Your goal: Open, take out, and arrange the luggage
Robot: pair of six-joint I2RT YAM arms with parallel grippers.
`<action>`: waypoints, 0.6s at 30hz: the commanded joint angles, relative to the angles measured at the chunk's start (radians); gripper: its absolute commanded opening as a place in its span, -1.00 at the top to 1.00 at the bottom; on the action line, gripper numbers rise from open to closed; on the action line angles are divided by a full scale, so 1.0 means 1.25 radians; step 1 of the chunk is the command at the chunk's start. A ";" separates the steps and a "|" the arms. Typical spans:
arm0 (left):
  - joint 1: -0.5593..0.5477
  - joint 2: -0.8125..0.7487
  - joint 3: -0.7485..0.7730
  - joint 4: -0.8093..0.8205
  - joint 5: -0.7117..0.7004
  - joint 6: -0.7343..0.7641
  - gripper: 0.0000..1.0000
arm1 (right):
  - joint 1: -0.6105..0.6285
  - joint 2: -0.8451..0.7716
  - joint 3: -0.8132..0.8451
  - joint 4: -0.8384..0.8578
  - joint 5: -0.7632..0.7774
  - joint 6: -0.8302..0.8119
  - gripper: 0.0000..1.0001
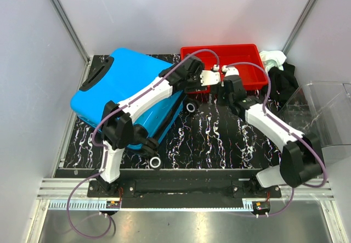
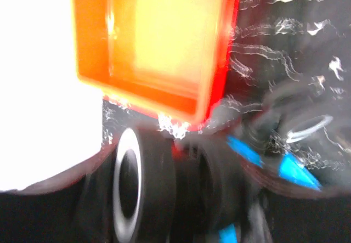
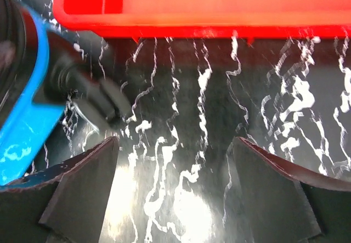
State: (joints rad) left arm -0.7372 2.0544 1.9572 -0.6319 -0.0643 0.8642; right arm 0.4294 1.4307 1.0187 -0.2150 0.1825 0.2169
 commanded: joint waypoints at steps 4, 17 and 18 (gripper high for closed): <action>0.090 -0.130 -0.163 0.265 0.023 -0.144 1.00 | -0.038 -0.087 0.011 0.000 -0.077 0.004 -0.81; 0.100 -0.123 -0.082 0.135 0.099 -0.221 1.00 | -0.045 -0.015 0.021 0.032 -0.144 -0.004 -0.77; 0.100 -0.111 -0.067 0.135 0.086 -0.226 1.00 | -0.044 -0.037 0.016 0.031 -0.144 -0.008 -0.77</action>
State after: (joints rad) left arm -0.6323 1.9015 1.7538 -0.4622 0.0551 0.8364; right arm 0.3775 1.4513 1.0439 -0.2474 0.0368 0.2096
